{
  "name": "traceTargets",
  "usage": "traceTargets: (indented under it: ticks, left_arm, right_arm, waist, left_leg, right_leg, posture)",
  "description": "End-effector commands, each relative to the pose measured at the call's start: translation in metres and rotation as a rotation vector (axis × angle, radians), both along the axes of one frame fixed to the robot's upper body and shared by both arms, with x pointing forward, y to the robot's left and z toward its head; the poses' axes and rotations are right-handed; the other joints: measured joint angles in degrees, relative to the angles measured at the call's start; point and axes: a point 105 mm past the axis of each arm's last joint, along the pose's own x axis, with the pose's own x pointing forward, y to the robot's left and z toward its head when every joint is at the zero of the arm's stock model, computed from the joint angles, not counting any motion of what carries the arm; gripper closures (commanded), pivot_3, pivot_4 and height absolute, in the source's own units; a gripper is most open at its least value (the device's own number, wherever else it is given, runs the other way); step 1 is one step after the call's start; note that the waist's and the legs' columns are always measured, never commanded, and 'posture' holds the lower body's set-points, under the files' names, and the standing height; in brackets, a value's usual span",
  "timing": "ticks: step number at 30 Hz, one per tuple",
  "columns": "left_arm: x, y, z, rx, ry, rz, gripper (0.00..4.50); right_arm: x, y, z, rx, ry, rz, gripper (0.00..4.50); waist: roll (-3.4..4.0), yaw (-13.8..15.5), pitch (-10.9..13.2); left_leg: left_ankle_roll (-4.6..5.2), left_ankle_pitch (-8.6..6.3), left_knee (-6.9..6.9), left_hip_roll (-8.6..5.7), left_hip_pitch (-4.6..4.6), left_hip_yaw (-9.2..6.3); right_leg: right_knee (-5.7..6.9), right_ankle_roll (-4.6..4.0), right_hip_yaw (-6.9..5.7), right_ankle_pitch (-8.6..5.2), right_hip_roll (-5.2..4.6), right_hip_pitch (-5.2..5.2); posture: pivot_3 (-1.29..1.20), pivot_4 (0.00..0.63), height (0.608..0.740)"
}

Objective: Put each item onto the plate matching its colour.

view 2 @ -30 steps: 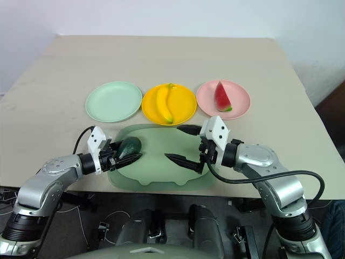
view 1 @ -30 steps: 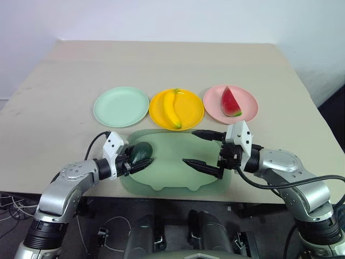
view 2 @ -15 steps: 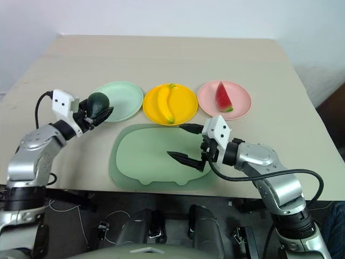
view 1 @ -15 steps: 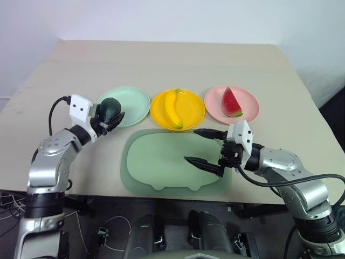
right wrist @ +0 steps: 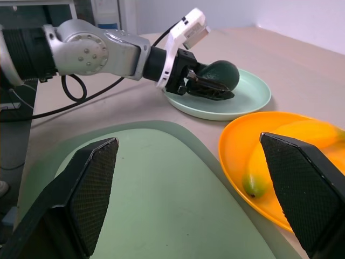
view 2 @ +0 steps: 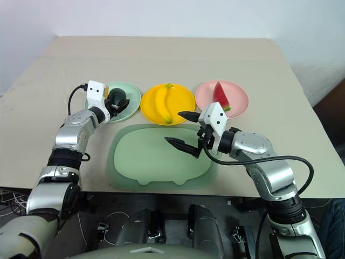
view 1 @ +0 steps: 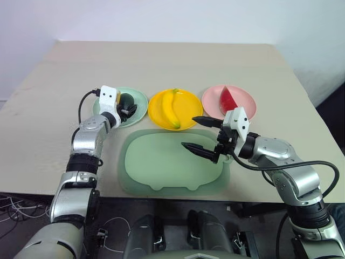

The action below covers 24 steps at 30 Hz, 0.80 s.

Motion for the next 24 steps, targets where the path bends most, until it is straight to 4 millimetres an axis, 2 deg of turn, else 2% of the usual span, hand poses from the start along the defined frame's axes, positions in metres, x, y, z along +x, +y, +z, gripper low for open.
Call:
traceTargets:
  ticks: [1, 7, 14, 16, 19, 22, 24]
  left_arm:
    - [0.004, 0.009, 0.018, 0.015, -0.063, 0.028, 0.04]
    - [0.002, 0.010, 0.027, 0.017, -0.110, 0.024, 0.04]
    - [-0.025, 0.018, 0.061, 0.060, -0.257, 0.008, 0.04]
    - [-0.040, 0.016, 0.071, 0.060, -0.299, -0.037, 0.04]
    - [-0.077, 0.010, 0.087, 0.101, -0.423, -0.176, 0.04]
    - [-0.102, 0.015, 0.081, 0.026, -0.401, -0.253, 0.04]
    - [-0.118, 0.022, 0.069, 0.006, -0.345, -0.288, 0.04]
  right_arm:
    - [0.000, -0.002, 0.006, 0.005, -0.031, -0.007, 0.00]
    - [0.001, -0.003, 0.006, -0.002, -0.035, -0.012, 0.00]
    - [0.000, -0.007, 0.012, 0.006, -0.040, -0.025, 0.00]
    - [-0.001, -0.008, 0.015, 0.031, -0.041, -0.025, 0.00]
    - [-0.003, -0.012, 0.024, 0.091, -0.039, -0.042, 0.00]
    - [-0.005, -0.017, 0.024, 0.104, -0.027, -0.056, 0.00]
    - [-0.006, -0.021, 0.020, 0.113, -0.013, -0.070, 0.00]
  waist:
    - [0.00, 0.0, 0.0]
    - [-0.01, 0.2, 0.0]
    - [-0.01, 0.0, 0.0]
    - [-0.01, 0.0, 0.0]
    - [-0.01, -0.1, 0.0]
    - [-0.01, 0.2, 0.0]
    - [-0.01, 0.2, 0.0]
  left_leg:
    - [-0.02, -0.04, 0.03, 0.00, -0.01, 0.00]
    - [-0.01, -0.17, 0.25, -0.01, -0.08, -0.05]
    - [0.00, -0.17, 0.26, 0.00, -0.08, -0.05]
    - [-0.01, -0.17, 0.29, -0.01, -0.06, -0.05]
    - [-0.01, -0.18, 0.28, -0.01, -0.06, -0.04]
    - [-0.02, -0.19, 0.29, -0.01, -0.06, -0.04]
    - [-0.03, -0.19, 0.29, -0.01, -0.05, -0.05]
  right_leg:
    - [0.01, 0.00, 0.00, 0.00, -0.02, 0.00]
    - [0.08, -0.01, -0.01, 0.00, -0.07, 0.01]
    - [0.22, 0.00, 0.00, -0.01, -0.09, -0.04]
    - [0.32, 0.01, 0.01, -0.02, -0.10, -0.05]
    - [0.34, 0.03, 0.03, -0.05, -0.13, -0.07]
    - [0.37, 0.02, 0.03, -0.06, -0.14, -0.08]
    - [0.32, -0.09, 0.02, -0.18, -0.15, -0.07]
  posture:
    - [0.00, 0.150, 0.696]
    - [0.00, 0.150, 0.696]
    - [0.00, 0.150, 0.696]
    - [0.00, 0.150, 0.696]
    - [0.00, 0.150, 0.696]
    - [0.00, 0.150, 0.696]
    - [0.00, 0.150, 0.696]
